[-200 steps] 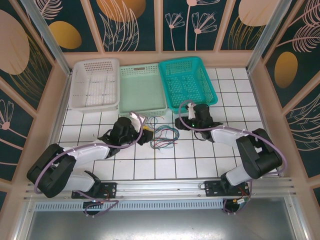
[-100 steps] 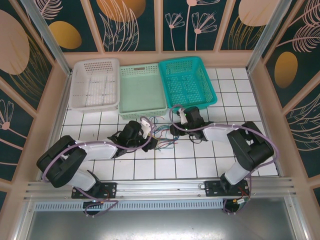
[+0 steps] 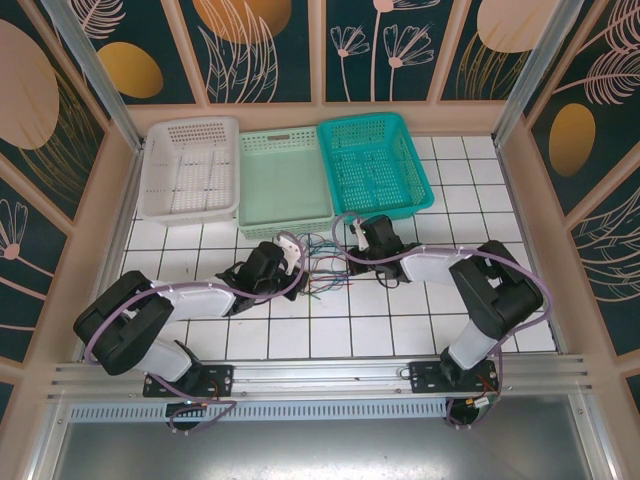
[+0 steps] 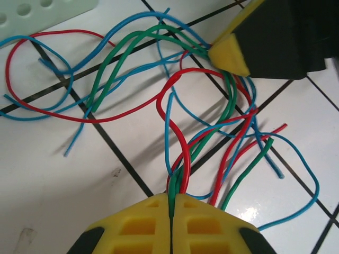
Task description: Untangle the cables
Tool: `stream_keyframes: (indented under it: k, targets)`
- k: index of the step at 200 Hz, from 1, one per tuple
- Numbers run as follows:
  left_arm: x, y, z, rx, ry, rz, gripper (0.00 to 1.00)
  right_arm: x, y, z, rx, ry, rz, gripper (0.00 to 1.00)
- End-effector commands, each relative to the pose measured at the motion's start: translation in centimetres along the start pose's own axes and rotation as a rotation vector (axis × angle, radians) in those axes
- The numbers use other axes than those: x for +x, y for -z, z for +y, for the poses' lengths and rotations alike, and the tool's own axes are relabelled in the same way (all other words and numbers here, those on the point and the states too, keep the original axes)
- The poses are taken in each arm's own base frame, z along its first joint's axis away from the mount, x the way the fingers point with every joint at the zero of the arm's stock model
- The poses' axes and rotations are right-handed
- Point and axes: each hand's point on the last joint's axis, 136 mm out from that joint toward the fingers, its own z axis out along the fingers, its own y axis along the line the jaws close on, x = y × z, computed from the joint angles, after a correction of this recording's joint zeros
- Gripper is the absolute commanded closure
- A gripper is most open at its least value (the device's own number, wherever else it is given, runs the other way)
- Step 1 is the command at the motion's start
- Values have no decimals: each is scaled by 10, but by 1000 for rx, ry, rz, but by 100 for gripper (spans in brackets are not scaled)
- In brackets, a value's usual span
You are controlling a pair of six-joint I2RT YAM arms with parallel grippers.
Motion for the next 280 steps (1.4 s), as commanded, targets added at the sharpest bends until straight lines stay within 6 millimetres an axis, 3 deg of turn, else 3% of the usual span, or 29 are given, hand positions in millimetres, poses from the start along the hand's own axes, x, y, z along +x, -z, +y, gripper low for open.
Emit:
stream_keyframes:
  k: [1, 64, 108, 146, 159, 192, 228, 257, 280]
  targets:
    - [5, 4, 19, -113, 4, 17, 100, -6, 16, -8, 44, -16, -72, 100]
    - [18, 12, 41, -236, -9, 54, 100, -19, 58, -2, -2, -53, -238, 100]
    - [13, 13, 46, -270, 4, 45, 100, -23, 79, 10, -103, -66, -305, 100]
    - [6, 21, 55, -340, 5, 28, 90, -20, 87, -1, -74, -73, -316, 100]
    - [1, 25, 55, -342, 2, 11, 87, -20, 94, 4, -96, -44, -326, 100]
    - [-37, 39, 33, -259, -6, -113, 60, -14, 94, 6, -108, -17, -315, 99]
    - [-83, 58, -6, -81, -31, -258, 43, -15, 92, 18, -191, -24, -336, 100]
    - [-107, 72, -23, 5, 8, -365, 34, -20, 95, 18, -183, -7, -352, 100]
    - [-118, 65, -47, 151, 66, -385, 32, -27, 100, 23, -197, 8, -390, 100]
